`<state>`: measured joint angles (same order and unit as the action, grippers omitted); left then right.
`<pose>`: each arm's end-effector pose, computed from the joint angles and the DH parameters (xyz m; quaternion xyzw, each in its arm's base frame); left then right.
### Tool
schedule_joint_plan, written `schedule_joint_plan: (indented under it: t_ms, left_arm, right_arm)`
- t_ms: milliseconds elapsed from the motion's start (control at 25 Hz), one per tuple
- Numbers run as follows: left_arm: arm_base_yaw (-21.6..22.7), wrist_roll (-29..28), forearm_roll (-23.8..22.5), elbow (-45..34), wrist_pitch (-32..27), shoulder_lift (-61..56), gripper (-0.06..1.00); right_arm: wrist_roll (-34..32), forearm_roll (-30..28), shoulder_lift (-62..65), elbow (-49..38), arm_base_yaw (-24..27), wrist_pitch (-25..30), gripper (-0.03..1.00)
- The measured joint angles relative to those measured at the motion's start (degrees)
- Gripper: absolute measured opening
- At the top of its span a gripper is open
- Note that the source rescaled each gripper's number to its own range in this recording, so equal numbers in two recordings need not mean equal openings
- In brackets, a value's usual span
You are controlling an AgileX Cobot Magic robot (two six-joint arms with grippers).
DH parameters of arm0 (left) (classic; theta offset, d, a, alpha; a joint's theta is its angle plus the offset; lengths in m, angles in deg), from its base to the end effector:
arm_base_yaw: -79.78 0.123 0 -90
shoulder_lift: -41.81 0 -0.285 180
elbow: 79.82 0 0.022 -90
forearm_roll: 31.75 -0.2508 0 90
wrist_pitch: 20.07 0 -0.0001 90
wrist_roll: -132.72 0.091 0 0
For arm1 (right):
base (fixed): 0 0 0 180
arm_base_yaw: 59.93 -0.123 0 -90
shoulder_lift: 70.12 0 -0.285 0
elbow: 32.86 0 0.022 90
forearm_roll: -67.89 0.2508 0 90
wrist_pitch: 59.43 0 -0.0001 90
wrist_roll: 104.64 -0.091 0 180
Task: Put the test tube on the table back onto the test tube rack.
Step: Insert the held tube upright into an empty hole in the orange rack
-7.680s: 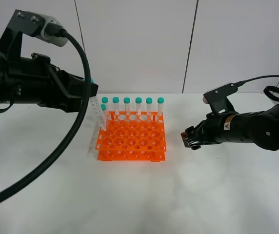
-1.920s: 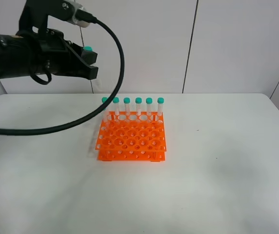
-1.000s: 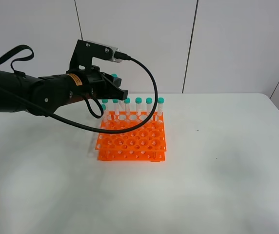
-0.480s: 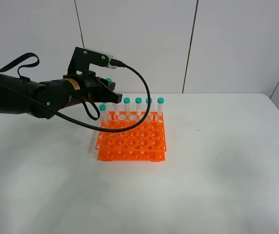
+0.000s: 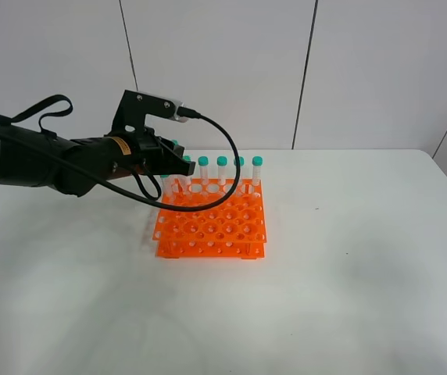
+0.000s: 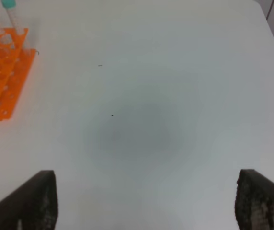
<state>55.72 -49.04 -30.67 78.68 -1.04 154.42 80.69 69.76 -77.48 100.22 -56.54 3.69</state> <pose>0.3539 -0.1574 0.1887 0.1542 0.8296 -0.1220 0.5226 -0.0110 0.0033 0.2819 -0.0157 0.8542 -0.0233 0.5192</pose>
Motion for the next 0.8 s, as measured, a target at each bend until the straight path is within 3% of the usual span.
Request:
schedule_joint_plan:
  t_ms: [800]
  left_arm:
    - [0.05,-2.65,-1.08,0.00,4.04,0.17,0.00]
  right_arm:
    - [-0.02,0.00,0.00,0.00,0.00,0.00,0.95]
